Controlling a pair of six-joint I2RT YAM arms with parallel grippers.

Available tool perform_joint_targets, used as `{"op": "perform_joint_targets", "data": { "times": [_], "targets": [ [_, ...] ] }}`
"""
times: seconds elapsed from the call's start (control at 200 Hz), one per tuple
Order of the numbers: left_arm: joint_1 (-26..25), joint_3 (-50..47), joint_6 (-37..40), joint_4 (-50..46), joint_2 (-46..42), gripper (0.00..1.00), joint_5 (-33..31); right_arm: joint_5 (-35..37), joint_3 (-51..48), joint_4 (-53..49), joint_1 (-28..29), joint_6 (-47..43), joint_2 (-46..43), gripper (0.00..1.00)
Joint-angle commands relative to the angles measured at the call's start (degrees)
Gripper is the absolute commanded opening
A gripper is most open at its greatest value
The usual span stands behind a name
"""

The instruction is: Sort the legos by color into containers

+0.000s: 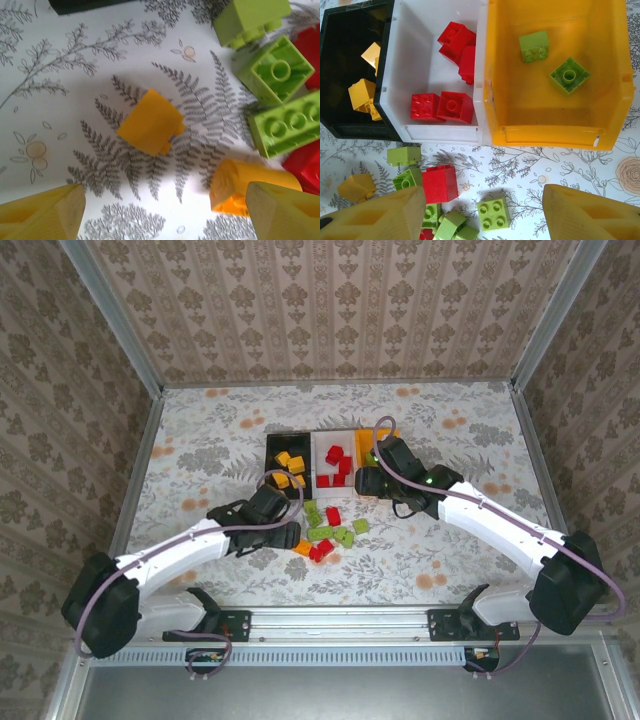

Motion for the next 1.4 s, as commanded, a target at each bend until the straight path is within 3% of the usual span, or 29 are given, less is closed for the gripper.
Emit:
{"op": "perform_joint_targets", "data": {
  "times": [0.0,0.355,0.9,1.23,1.395],
  "targets": [
    [2.49,1.19,2.79,4.98,2.77,0.84,0.24,1.36,0.81,-1.09,-0.41,0.16,-1.23,0.65],
    [4.54,3.02,5.27,10.37,14.91,0.78,1.49,1.47,0.4,-1.54,-0.97,-0.07,-2.11,0.65],
    [4.64,0.59,4.54,9.95,13.84,0.35,1.92,1.12,0.2,-0.89,-1.42,0.24,-2.04,0.65],
    [4.57,4.96,3.51,-1.67,-3.29,0.34,-0.18,1.29,-0.58,-0.87,-1.59,0.42,-3.74,0.65],
    [6.98,15.88,6.35,-2.62,1.89,0.35,-1.37,1.36,-1.88,-0.35,-1.6,1.07,-4.54,0.65]
  ]
}}
